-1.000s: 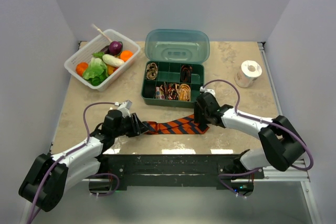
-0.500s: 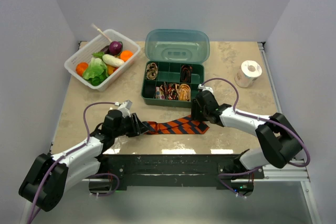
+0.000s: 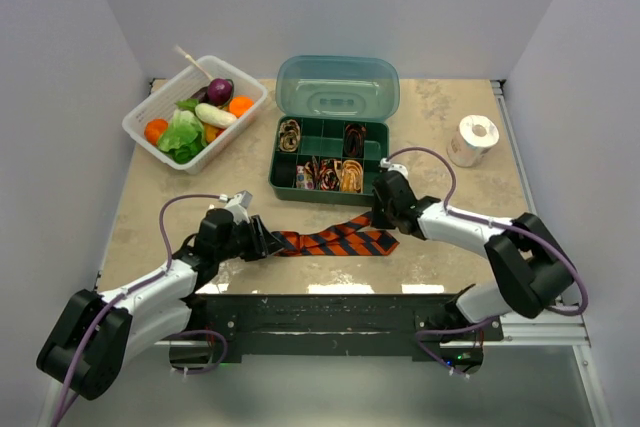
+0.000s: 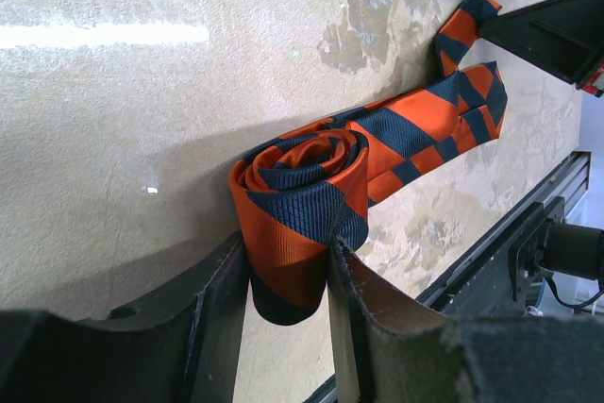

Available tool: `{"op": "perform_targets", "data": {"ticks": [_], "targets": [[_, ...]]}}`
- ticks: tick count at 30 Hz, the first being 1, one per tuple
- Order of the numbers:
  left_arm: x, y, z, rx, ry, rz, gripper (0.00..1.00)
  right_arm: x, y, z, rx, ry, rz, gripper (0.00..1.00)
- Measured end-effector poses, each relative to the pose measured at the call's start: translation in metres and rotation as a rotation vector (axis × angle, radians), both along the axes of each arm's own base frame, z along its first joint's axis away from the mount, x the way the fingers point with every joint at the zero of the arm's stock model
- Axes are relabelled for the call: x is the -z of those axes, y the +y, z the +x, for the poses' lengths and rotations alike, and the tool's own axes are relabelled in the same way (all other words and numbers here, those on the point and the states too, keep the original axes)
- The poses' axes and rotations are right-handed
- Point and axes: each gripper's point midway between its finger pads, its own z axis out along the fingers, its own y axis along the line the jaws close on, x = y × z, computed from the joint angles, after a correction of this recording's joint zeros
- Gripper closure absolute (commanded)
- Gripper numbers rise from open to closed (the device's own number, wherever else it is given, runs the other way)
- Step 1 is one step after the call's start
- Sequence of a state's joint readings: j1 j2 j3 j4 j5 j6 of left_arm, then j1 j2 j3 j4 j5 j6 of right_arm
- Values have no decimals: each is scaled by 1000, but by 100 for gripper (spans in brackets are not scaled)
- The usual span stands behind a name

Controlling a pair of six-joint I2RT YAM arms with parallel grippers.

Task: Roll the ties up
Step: Roll the tie at the center of the board.

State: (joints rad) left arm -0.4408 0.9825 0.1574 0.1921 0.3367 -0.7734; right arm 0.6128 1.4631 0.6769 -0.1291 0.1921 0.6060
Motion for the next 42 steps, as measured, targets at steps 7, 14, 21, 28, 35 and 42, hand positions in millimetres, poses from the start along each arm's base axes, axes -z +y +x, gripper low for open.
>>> {"op": "perform_targets", "data": {"ticks": [7,14,21,28,35,42], "targets": [[0,0,0,0,0,0,60,-46,-6,-7,1,-88,54,100],[1,0,0,0,2,1,60,-55,-14,-20,-3,-78,53,100],[1,0,0,0,2,1,60,-53,-28,-41,1,-42,37,100],[2,0,0,-1,5,3,60,-58,-32,-48,16,-44,53,100],[2,0,0,0,5,3,60,-48,-35,-58,21,-3,53,78],[2,0,0,0,7,3,60,-50,-38,-66,26,7,62,51]]}}
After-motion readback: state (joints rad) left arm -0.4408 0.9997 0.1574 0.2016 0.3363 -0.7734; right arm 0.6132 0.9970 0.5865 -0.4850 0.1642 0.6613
